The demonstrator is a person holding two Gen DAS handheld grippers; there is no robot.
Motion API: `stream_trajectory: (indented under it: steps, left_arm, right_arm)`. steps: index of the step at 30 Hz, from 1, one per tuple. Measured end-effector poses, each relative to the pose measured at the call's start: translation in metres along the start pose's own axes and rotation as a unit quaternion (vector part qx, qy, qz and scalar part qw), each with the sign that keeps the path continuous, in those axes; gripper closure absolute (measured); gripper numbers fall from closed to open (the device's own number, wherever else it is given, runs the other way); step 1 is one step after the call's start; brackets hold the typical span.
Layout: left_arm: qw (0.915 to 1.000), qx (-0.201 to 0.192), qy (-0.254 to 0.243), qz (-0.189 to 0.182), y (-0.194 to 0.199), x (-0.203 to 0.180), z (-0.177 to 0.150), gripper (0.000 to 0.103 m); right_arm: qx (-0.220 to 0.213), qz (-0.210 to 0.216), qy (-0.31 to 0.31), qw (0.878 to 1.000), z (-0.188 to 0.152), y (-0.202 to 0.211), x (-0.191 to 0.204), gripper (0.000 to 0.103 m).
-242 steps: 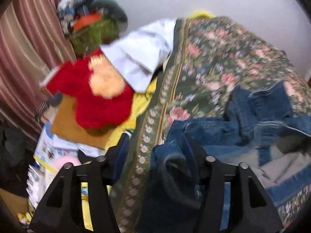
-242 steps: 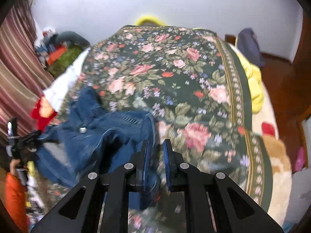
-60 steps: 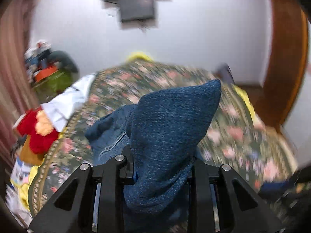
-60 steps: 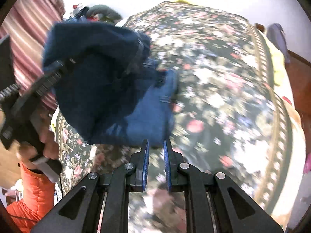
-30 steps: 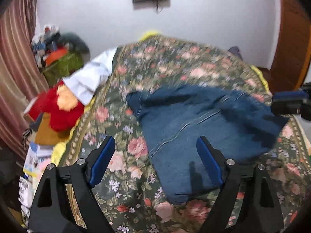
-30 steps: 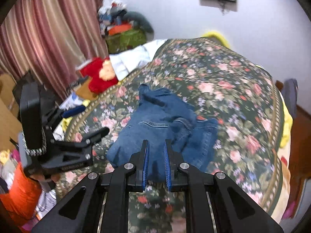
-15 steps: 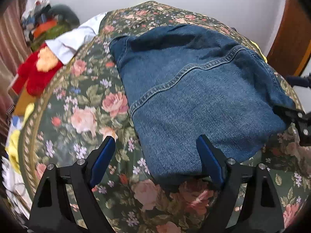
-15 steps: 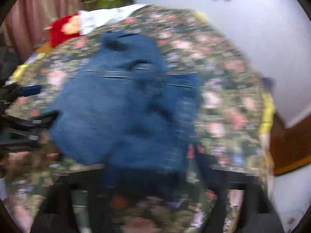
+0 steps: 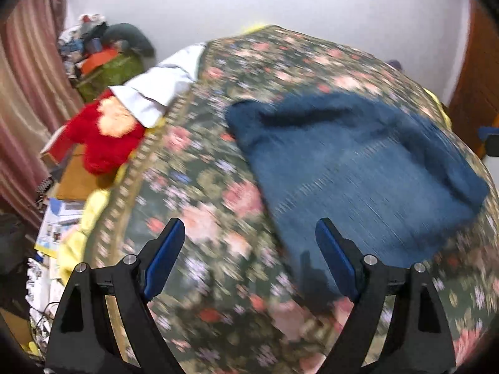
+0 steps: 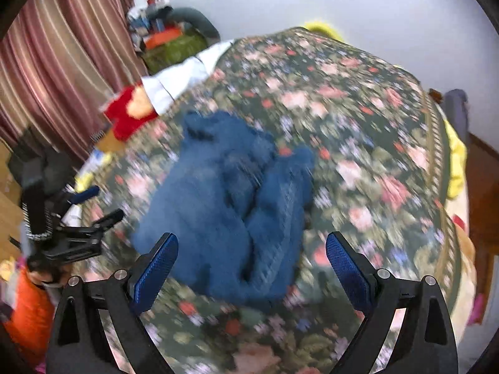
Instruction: Fold large clothes
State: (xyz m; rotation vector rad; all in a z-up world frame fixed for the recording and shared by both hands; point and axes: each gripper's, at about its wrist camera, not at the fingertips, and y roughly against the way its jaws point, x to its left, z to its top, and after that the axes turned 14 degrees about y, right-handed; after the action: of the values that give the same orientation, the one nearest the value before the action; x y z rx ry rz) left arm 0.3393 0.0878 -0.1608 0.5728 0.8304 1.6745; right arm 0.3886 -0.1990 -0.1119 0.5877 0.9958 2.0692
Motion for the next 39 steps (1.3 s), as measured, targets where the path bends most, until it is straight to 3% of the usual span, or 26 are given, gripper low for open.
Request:
stream_trajectory:
  steps: [4, 6, 10, 12, 16, 18, 24, 28, 32, 39]
  left_arm:
    - [0.9997, 0.008, 0.021, 0.001, -0.024, 0.007, 0.028, 0.017]
    - [0.9989, 0.028, 0.035, -0.012, -0.041, 0.008, 0.036, 0.017]
    - [0.9942, 0.078, 0.047, -0.056, -0.074, -0.007, 0.043, 0.017]
    - [0.9935, 0.087, 0.038, -0.064, -0.084, -0.02, 0.042, 0.017]
    - [0.9937, 0.092, 0.004, -0.064, -0.1, -0.044, 0.026, 0.016]
    - [0.9937, 0.096, 0.001, -0.057, -0.107, -0.048, 0.017, 0.016]
    - [0.9945, 0.093, 0.011, -0.047, -0.088, -0.032, 0.01, 0.016]
    - [0.9973, 0.07, -0.013, -0.015, -0.066, -0.023, 0.008, 0.017]
    - [0.9991, 0.041, -0.007, -0.002, -0.045, -0.009, 0.01, 0.017]
    - [0.9993, 0.032, 0.021, -0.004, -0.027, 0.008, 0.013, 0.017]
  right_arm:
    - [0.004, 0.038, -0.027, 0.999, 0.038, -0.032, -0.007, 0.009]
    - [0.026, 0.052, -0.041, 0.997, 0.052, -0.061, -0.014, 0.017]
    - [0.09, 0.073, -0.07, 0.991, 0.061, -0.116, -0.029, 0.049]
    - [0.089, 0.056, -0.063, 0.992, 0.062, -0.125, -0.034, 0.065]
    - [0.076, 0.044, -0.023, 0.996, 0.057, -0.124, -0.036, 0.074]
    - [0.08, 0.023, -0.01, 0.996, 0.05, -0.128, -0.036, 0.075]
    - [0.072, 0.019, -0.014, 0.997, 0.043, -0.118, -0.037, 0.074]
    - [0.069, -0.006, 0.004, 0.998, 0.042, -0.092, -0.026, 0.074]
    - [0.071, -0.04, 0.023, 0.996, 0.041, -0.063, -0.017, 0.072]
    - [0.078, -0.031, 0.054, 0.995, 0.034, -0.046, 0.015, 0.071]
